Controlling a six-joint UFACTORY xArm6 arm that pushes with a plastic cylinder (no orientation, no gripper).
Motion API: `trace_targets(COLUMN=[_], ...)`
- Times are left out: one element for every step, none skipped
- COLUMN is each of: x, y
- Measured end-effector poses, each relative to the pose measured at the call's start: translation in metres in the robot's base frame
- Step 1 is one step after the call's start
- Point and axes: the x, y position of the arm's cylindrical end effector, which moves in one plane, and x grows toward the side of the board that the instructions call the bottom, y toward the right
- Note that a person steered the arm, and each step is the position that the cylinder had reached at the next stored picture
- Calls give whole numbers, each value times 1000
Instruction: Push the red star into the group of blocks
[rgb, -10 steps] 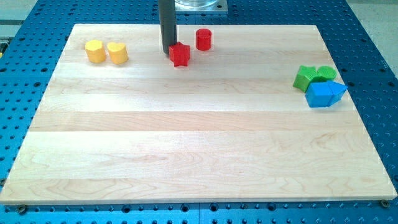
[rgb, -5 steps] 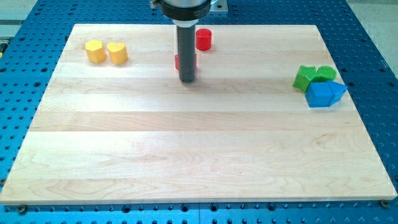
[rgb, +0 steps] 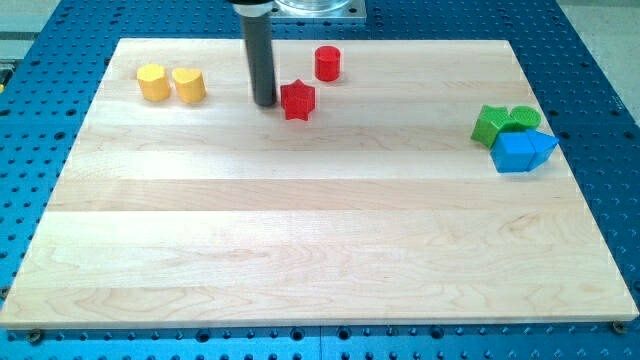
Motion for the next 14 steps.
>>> trace_targets(x=[2, 12, 26, 50, 70, 84, 106, 108, 108, 108, 108, 107, 66, 51], y=[42, 61, 66, 67, 82, 106, 124, 162, 199, 190, 145, 92, 111, 143])
